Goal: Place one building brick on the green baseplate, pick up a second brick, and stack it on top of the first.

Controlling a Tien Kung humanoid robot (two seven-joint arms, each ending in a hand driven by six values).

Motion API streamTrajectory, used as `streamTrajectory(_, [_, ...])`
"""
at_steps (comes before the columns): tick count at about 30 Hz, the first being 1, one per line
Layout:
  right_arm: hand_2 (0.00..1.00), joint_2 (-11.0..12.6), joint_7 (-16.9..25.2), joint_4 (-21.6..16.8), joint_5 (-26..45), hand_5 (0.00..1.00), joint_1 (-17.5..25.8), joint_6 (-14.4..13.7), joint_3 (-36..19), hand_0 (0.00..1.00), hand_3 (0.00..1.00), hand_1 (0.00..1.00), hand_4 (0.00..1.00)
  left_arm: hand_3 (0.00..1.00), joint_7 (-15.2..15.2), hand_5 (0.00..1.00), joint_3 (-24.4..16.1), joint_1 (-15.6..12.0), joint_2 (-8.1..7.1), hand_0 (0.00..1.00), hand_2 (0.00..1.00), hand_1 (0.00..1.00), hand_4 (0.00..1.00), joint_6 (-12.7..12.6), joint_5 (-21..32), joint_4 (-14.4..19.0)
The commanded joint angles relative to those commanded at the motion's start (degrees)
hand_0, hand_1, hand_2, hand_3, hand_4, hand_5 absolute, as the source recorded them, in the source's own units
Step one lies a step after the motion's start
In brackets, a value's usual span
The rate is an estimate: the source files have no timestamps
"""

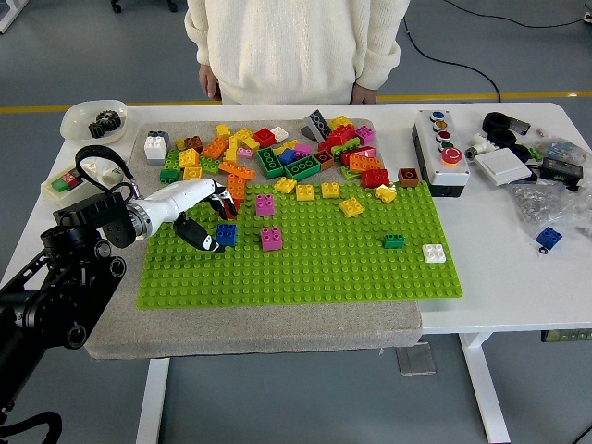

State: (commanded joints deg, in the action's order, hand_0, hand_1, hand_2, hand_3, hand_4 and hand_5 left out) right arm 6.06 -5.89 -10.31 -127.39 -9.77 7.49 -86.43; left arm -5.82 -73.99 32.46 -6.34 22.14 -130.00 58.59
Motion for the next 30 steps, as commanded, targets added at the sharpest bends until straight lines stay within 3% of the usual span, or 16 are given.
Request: streamTrajectory(30, [0.712, 0.03, 0.04, 0.0, 0.22, 0.404, -0.02, 0.0, 0.09, 0.741, 0.593, 0.646, 0.823, 0.539, -0.23, 0.048, 0.66, -0.08, 0.98, 0.72, 0.531, 0.634, 0.947, -3.0, 0.0, -2.37])
